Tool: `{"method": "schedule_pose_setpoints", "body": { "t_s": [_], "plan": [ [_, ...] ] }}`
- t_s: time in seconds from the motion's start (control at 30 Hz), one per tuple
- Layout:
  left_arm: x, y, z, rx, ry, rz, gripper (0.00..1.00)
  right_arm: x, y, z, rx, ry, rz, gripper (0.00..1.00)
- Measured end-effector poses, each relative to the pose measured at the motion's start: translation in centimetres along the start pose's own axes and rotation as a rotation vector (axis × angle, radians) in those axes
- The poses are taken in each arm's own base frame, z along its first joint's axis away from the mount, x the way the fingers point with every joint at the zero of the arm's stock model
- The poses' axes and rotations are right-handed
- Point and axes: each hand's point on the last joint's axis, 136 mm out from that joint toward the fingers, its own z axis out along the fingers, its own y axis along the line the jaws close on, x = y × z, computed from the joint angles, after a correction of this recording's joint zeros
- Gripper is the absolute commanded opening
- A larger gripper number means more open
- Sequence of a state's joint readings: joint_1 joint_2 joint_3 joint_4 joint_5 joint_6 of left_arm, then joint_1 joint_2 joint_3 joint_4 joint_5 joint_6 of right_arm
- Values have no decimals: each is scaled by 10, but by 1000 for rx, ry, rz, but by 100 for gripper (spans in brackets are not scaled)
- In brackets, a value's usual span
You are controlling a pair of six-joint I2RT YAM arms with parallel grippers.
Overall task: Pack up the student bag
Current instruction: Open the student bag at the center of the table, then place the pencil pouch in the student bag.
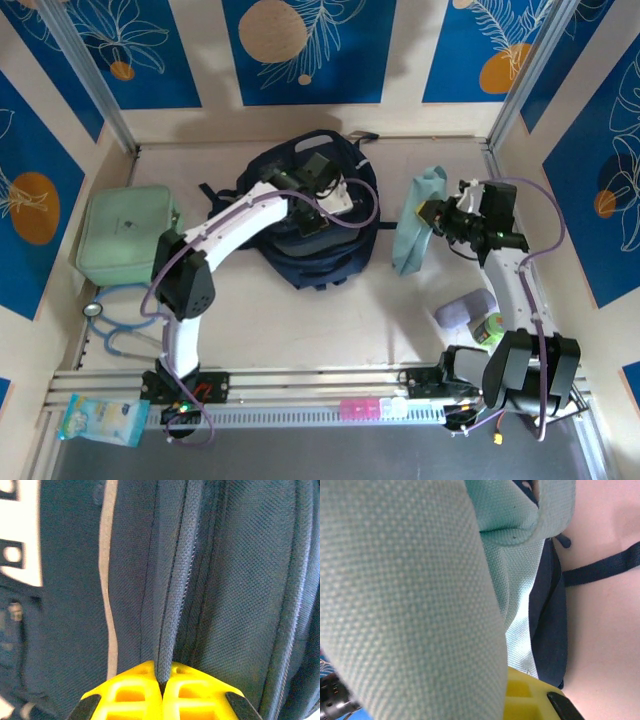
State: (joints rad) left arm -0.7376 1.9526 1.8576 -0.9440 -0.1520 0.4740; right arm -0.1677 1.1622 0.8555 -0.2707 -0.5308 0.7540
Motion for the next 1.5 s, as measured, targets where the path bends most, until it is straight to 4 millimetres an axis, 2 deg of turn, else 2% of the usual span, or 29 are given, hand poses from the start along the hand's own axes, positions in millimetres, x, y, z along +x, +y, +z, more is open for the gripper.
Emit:
{"method": "schedule_pose_setpoints", "body": {
  "t_s": [0.13, 0.27, 0.33, 0.5, 0.63, 0.73, 0.83, 0.93, 1.07, 1.33, 1.5],
  "plan": [
    [-20, 28, -44, -121, -135, -101, 0, -1, 8, -4, -42, -9, -8, 10],
    [-36, 49, -87, -203, -270, -199, 0, 14, 17, 3, -87, 47, -19, 11],
    [-42, 52, -98, -217, -315, -228, 0, 27, 25, 9, -106, 92, -32, 11],
    [-54, 48, -105, -218, -366, -255, 0, 66, 40, 41, -136, 247, 5, 11],
    [-60, 43, -102, -214, -389, -260, 0, 100, 31, 80, -73, 407, 153, 10],
    [-62, 42, -101, -211, -394, -268, 0, 111, 24, 108, -22, 483, 276, 10],
    [-63, 42, -102, -211, -401, -273, 0, 109, 23, 129, 6, 498, 364, 10],
    [-64, 40, -102, -208, -403, -273, 0, 97, 30, 148, 19, 463, 396, 10],
    [-66, 38, -103, -198, -409, -294, 0, 74, 41, 170, 31, 361, 413, 10],
    [-73, 42, -102, -167, -404, -380, 0, 39, 47, 219, 113, 116, 419, 10],
    [-80, 47, -97, -168, -408, -420, 0, 33, 49, 242, 146, -28, 380, 10]
  ]
}}
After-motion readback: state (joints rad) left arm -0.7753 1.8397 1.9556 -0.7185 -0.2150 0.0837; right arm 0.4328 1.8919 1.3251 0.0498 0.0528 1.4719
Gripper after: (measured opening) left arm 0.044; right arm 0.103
